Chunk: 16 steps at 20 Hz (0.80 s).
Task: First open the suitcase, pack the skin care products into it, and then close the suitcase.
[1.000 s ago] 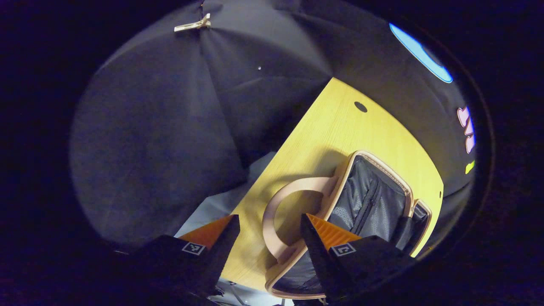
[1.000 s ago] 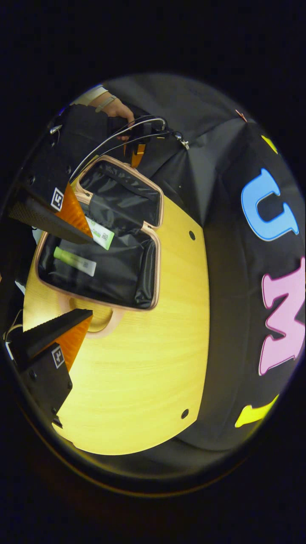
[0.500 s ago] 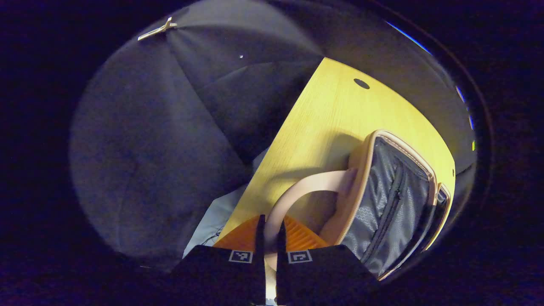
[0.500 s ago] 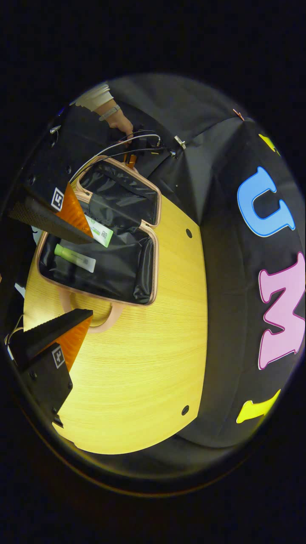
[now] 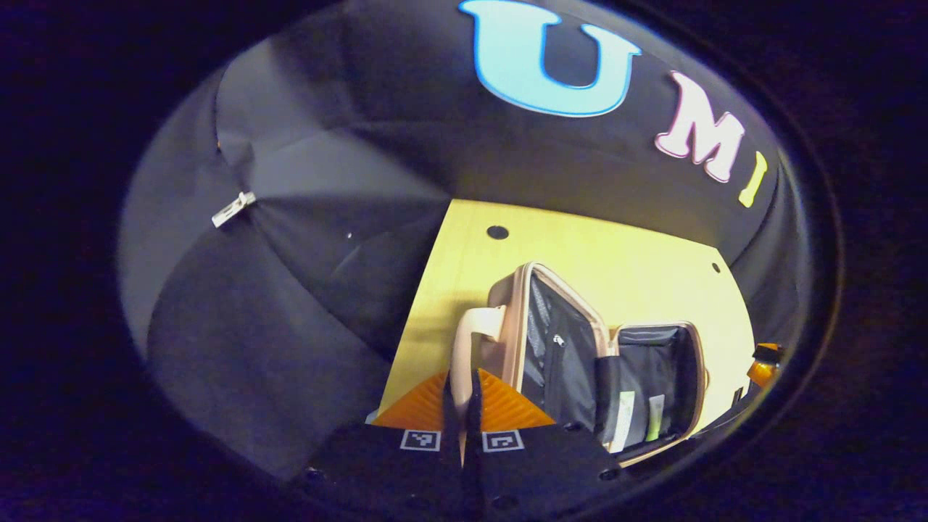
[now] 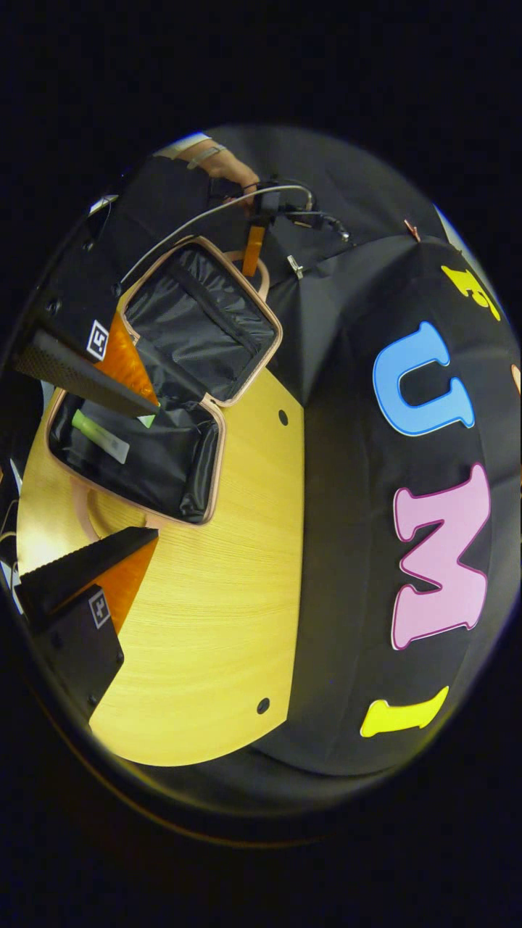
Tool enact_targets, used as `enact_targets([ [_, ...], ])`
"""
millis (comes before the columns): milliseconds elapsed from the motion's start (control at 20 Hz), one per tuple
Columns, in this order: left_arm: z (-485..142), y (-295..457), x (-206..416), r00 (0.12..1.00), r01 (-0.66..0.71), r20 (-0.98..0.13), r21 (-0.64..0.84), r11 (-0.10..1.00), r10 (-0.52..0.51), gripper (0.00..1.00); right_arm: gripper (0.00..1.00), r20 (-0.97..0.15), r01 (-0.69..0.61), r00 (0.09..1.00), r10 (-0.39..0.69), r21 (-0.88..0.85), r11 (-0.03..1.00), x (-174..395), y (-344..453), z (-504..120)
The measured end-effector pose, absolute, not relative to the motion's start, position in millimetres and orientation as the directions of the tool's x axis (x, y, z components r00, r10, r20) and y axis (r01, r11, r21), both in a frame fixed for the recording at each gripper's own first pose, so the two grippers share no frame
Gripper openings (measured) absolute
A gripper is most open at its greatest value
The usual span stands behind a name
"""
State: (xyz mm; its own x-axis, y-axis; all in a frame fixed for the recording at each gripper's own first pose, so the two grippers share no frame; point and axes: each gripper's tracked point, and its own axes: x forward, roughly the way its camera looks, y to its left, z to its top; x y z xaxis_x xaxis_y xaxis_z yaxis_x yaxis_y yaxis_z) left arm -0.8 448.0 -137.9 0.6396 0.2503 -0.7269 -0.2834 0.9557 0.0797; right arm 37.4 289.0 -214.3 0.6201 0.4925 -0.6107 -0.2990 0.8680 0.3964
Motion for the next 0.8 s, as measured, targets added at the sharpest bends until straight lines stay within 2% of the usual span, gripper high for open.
enact_targets([
  [100, -75, 370, 14, 0.727, -0.174, -0.657, 0.101, 0.980, 0.197, 0.06, 0.98, -0.564, -0.333, 0.650, 0.510, 0.392, 0.858, 37, 271, -200],
  [250, -61, 265, 42, 0.799, -0.059, -0.596, 0.051, 0.997, 0.078, 0.06, 0.97, -0.560, -0.330, 0.650, 0.513, 0.400, 0.855, 26, 242, -195],
  [350, -67, 197, 51, 0.811, 0.027, -0.584, -0.019, 0.999, -0.033, 0.06, 0.97, -0.562, -0.329, 0.658, 0.502, 0.385, 0.862, 19, 214, -194],
  [400, -76, 152, 54, 0.803, 0.087, -0.584, -0.083, 0.993, -0.119, 0.06, 0.97, -0.565, -0.325, 0.660, 0.495, 0.380, 0.866, 16, 201, -194],
  [500, -105, 94, 59, 0.777, 0.115, -0.599, -0.170, 0.979, -0.195, 0.06, 0.97, -0.578, -0.316, 0.661, 0.479, 0.365, 0.876, 9, 176, -196],
  [650, -171, 41, 57, 0.723, 0.125, -0.646, -0.227, 0.966, -0.245, 0.07, 0.97, -0.585, -0.299, 0.671, 0.456, 0.349, 0.888, 1, 143, -196],
  [800, -240, 2, 55, 0.632, 0.143, -0.723, -0.244, 0.959, -0.278, 0.11, 0.97, -0.590, -0.256, 0.691, 0.418, 0.341, 0.904, -8, 104, -198],
])
